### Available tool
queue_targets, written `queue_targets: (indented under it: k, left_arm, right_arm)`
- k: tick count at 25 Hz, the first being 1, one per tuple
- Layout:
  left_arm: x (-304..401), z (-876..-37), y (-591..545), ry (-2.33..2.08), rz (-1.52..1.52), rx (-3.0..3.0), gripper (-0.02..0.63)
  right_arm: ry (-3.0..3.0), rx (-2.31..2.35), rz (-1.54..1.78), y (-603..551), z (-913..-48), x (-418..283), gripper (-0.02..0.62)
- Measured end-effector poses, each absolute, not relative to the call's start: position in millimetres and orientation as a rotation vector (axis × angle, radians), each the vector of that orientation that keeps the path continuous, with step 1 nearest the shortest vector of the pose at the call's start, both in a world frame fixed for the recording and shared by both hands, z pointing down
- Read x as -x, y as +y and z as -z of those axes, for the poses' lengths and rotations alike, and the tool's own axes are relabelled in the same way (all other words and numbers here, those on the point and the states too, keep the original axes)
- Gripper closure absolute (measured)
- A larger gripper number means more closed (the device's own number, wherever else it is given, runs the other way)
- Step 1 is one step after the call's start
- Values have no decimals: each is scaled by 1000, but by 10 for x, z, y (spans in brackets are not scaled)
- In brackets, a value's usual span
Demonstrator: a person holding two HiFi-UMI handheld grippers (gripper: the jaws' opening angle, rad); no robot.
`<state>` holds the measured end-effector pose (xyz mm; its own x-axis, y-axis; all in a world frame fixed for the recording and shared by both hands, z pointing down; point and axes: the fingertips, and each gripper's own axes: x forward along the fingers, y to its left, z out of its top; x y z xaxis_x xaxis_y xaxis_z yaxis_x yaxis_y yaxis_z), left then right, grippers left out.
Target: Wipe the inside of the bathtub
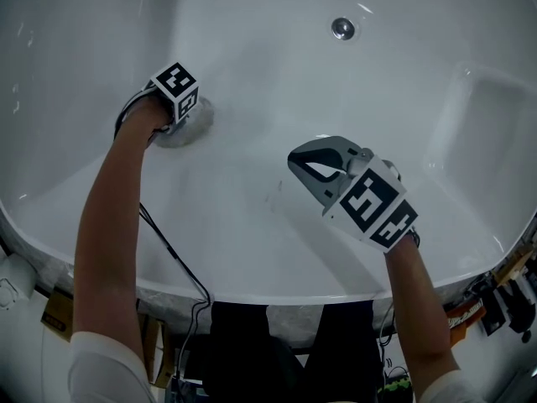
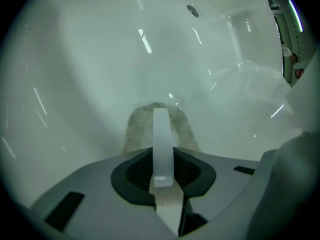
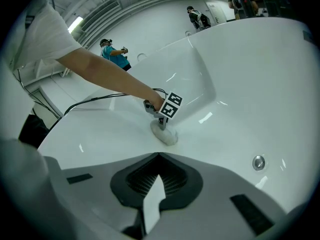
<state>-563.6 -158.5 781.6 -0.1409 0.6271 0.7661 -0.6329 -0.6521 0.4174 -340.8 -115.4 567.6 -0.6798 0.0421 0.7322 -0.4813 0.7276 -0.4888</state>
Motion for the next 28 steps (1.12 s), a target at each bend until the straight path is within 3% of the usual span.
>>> queue_targets:
  k: [13,28]
  left_arm:
    - [6362,-7361,-1798,-86,-1941,-1171,509]
    - [6572,-6742,-1725,-122,-1977,-1111,509]
  right_arm:
    - [-2168,-344,-868,-1236,-5409,3546,591]
    - [-2196,-389,-818,-1096,-5170,3251,591]
